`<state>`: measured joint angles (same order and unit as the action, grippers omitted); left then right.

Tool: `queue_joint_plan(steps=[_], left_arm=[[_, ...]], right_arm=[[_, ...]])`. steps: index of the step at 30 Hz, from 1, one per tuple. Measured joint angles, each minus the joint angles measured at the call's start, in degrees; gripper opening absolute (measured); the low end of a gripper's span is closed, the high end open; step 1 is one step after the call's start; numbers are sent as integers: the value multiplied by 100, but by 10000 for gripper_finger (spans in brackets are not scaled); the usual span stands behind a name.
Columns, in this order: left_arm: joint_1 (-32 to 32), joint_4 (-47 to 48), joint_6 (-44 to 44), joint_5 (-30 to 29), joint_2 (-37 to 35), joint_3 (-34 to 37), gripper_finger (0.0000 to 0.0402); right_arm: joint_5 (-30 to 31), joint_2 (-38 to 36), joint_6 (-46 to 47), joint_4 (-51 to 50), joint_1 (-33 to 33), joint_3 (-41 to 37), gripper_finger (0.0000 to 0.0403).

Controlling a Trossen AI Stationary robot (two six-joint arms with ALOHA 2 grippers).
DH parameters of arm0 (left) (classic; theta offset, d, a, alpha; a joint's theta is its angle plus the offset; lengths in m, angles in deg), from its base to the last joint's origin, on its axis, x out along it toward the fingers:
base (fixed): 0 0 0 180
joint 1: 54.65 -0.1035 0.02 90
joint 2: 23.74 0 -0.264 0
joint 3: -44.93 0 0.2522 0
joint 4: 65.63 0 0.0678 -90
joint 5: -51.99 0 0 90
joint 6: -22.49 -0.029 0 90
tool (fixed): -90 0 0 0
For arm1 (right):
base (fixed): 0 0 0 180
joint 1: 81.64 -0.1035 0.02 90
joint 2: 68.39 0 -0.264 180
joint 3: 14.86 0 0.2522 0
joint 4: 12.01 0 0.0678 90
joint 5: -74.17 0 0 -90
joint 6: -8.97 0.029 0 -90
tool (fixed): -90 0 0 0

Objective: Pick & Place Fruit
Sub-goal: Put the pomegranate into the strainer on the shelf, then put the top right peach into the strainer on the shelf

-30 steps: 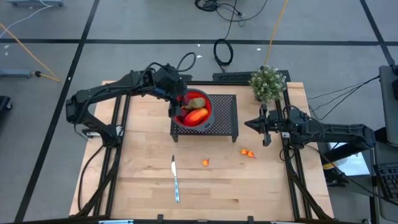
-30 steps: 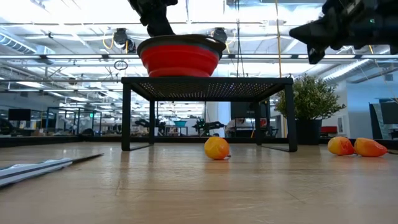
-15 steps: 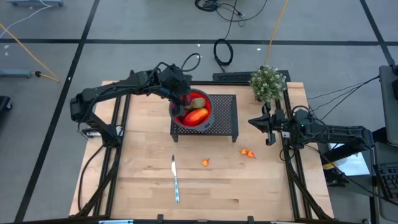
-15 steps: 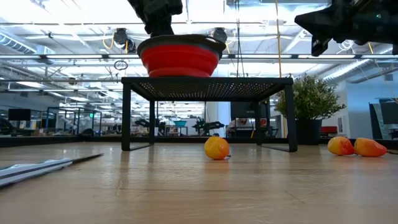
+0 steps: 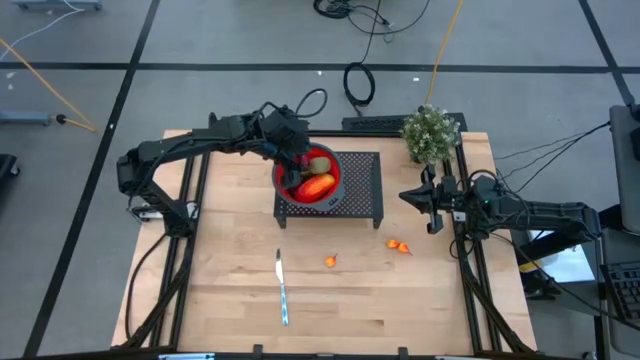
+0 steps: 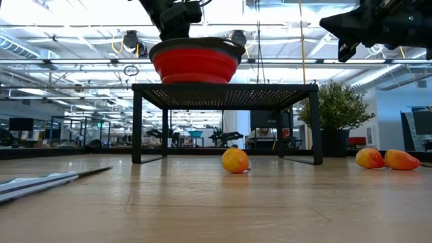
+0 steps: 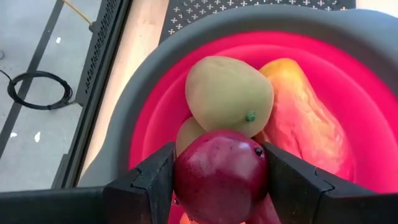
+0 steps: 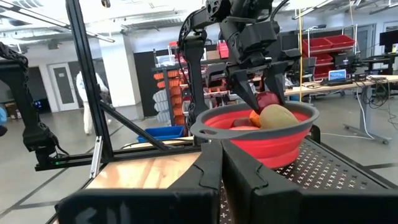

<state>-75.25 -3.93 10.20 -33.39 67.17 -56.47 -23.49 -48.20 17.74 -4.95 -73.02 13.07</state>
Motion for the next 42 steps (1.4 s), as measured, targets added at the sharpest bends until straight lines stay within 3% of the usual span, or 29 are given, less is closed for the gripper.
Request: queue_joint_plan(steps=[6, 16, 22, 26, 33, 42], left_arm=[[0, 0, 7, 0, -2, 0, 212], [0, 26, 42, -11, -2, 0, 261], [2, 17, 20, -177, -68, 0, 269], [0, 222, 211, -480, -273, -307, 261], [34, 636, 468, -474, -960, -743, 236], [132, 999, 800, -467, -1702, -750, 165]], right_arm=[[2, 0, 0, 2, 0, 0, 0], [2, 0, 15, 7, 1, 0, 0], [2, 0, 20, 13, 0, 0, 0], [7, 2, 18, 39, 0, 0, 0], [7, 0, 20, 37, 0, 0, 0], [-7, 0, 20, 34, 0, 0, 0]])
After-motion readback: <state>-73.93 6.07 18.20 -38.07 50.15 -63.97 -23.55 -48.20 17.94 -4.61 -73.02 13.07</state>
